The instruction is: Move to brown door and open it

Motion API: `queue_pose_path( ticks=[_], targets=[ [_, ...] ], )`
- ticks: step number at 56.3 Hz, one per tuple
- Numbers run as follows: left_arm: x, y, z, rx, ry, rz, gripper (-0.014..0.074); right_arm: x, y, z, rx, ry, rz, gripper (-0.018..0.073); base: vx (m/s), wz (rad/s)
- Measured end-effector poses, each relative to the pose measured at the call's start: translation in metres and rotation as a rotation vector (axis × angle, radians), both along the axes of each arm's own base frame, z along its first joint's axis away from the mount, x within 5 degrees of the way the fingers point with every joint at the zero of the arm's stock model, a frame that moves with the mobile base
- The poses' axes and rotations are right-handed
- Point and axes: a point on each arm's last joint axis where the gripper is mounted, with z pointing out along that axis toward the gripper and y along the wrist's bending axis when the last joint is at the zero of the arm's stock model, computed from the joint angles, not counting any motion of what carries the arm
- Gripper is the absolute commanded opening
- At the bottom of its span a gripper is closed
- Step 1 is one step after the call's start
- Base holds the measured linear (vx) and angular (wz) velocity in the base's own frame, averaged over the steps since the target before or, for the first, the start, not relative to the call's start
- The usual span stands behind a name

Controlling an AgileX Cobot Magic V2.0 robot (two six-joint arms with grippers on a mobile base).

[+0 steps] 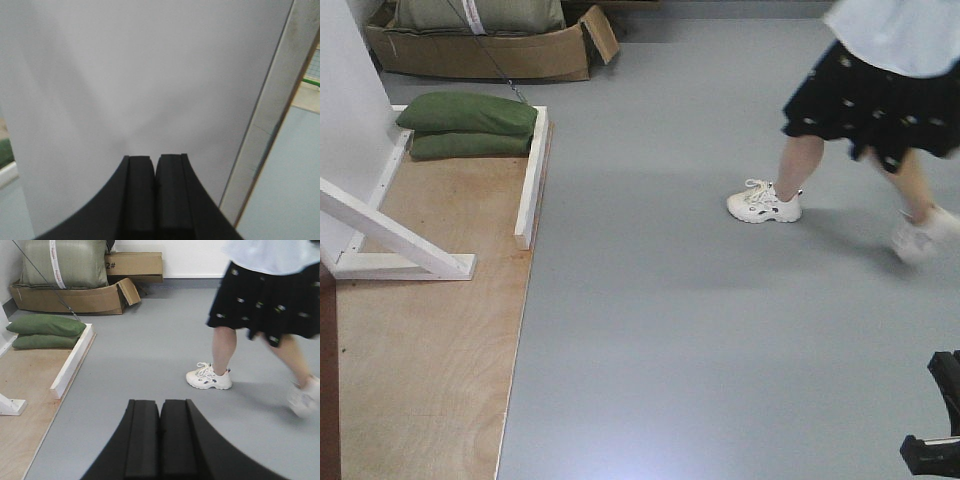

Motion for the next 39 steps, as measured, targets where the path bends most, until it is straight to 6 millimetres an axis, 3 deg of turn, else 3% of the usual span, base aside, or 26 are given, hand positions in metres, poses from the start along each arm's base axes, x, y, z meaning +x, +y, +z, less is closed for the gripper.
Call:
queue_pose_path(
  ticks=[26,39],
  targets=[
    [0.016,0.001,-0.014,-0.094,-0.201,-0.143,0.0067,0.000,0.000,0.000,0.000,0.000,0.000,0.0000,0.00,0.00],
    [0.027,-0.012,-0.012,-0.127,-0.301,-0.263,0.0067,0.000,0.000,0.000,0.000,0.000,0.000,0.0000,0.00,0.00]
  ],
)
